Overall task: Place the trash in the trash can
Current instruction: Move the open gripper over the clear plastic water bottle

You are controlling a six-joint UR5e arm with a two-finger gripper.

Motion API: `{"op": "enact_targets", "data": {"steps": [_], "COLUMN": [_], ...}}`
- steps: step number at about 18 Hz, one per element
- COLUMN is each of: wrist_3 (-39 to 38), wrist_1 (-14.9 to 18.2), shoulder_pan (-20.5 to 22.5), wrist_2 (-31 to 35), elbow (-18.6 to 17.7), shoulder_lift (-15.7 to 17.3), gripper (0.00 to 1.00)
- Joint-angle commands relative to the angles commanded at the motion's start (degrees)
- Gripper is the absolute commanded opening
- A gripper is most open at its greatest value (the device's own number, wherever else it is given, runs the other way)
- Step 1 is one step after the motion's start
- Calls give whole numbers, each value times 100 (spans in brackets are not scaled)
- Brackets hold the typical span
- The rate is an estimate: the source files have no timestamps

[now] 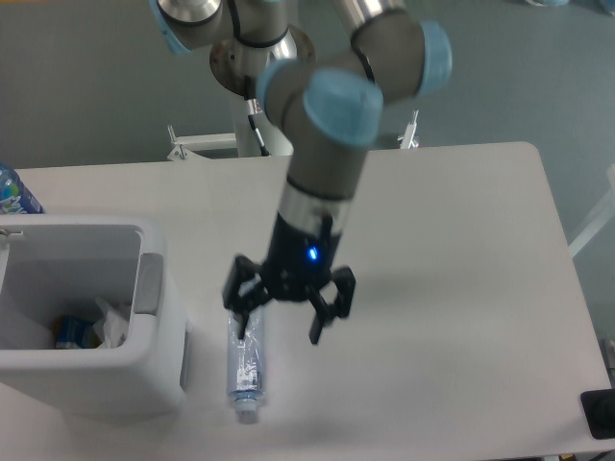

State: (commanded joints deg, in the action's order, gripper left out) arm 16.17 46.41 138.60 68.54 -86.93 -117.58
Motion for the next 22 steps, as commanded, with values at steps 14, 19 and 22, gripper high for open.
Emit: {"op": "enact_targets", "data": {"steps": [14,19,22], "wrist_3": [-96,-289,-483], "wrist_1": [-26,-141,-237], "shoulder_pan": [-457,-624,-712], "wrist_2": [300,475,598], "elbow": [202,413,466], "shoulder_lift": [-845,-1153,-1293], "gripper": [100,100,100]}}
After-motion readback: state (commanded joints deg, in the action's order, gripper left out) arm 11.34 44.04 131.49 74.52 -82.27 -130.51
